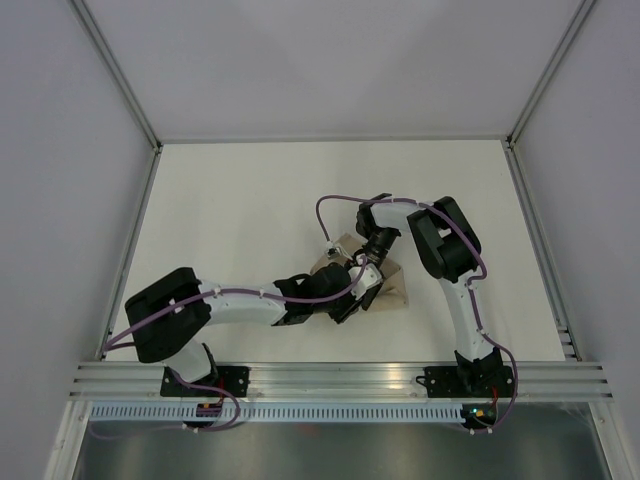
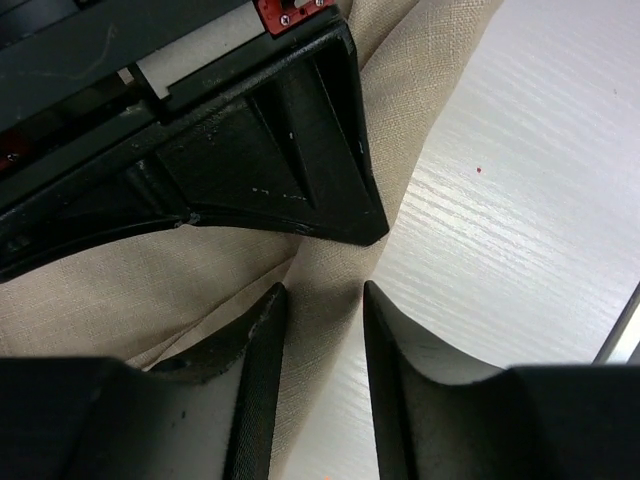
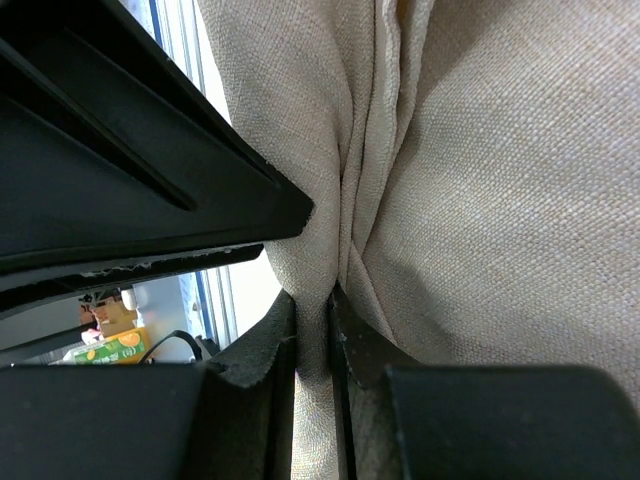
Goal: Fold the napkin, place the utensils inside, and roll it up
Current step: Roll the napkin with the utensil
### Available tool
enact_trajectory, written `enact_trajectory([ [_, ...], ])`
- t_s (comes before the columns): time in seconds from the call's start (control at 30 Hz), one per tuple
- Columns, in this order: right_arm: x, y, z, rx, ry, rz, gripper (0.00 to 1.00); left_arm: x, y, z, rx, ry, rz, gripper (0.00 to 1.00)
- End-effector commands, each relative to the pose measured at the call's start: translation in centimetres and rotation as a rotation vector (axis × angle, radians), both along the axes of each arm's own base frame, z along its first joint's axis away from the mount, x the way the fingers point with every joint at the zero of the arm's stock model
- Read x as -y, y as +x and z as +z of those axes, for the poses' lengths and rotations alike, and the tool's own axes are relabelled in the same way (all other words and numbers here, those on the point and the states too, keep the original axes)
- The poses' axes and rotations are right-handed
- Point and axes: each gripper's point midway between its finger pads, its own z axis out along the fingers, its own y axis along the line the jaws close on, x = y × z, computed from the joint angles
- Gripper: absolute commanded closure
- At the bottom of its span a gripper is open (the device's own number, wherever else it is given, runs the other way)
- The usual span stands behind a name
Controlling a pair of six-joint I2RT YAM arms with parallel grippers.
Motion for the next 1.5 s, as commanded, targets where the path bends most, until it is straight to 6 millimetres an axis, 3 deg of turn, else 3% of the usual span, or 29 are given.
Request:
enact_trajectory([
  [0.0,0.3,2.4,-3.4,0.131,-0.007,0.033,0.99,1.7,-0.4,1.0,-0.013,-0.079,-0.048,0.59],
  [0.2,0.2,2.9,-3.5,0.169,-0.021,0.008,0.96,1.2,-0.5,-0.4,-0.076,-0.085,-0.023,0.76],
  [0.37,0.0,3.6,-3.5,0.207,-0.03,-0.031,0.85,0.6,-0.6,-2.0,-0.151,-0.074,0.004,0.9],
  [0.5,-0.4,4.9,-2.7,0.265,-0.034,-0.078,0.71,0.6,-1.3,-2.6,-0.2,-0.085,0.011,0.98],
  [0.57,-0.5,5.8,-2.2,0.295,-0.03,-0.103,0.66,0.2,-1.6,-3.2,-0.228,-0.083,0.031,0.98],
  [0.9,0.1,11.1,3.7,0.441,0.019,-0.316,0.57,-0.6,-2.2,-4.6,-0.321,-0.099,0.055,0.98],
  [1.17,3.4,15.6,9.3,0.603,0.076,-0.524,0.55,-1.7,-1.7,-5.8,-0.394,-0.12,0.107,0.98],
  [1.23,5.0,16.2,9.6,0.67,0.07,-0.557,0.55,-1.9,-1.7,-6.0,-0.422,-0.126,0.113,0.98],
  [1.27,5.4,16.1,11.3,0.742,0.087,-0.563,0.55,-2.0,-1.6,-6.3,-0.431,-0.125,0.12,0.98],
  [1.3,5.7,16.0,11.8,0.789,0.094,-0.557,0.55,-2.0,-1.6,-6.2,-0.447,-0.139,0.119,0.98],
  [1.33,6.2,15.6,11.1,0.829,0.084,-0.557,0.52,-2.4,-1.5,-6.5,-0.468,-0.143,0.142,0.98],
  [1.37,6.5,15.2,12.8,0.898,0.108,-0.558,0.52,-2.6,-1.5,-6.6,-0.48,-0.147,0.146,0.98],
  [1.43,7.1,14.2,12.4,0.957,0.106,-0.531,0.51,-3.1,-1.2,-7.2,-0.502,-0.142,0.168,0.98],
  [1.47,7.2,13.7,13.2,1.003,0.117,-0.518,0.51,-3.2,-1.2,-7.3,-0.515,-0.142,0.17,0.98],
])
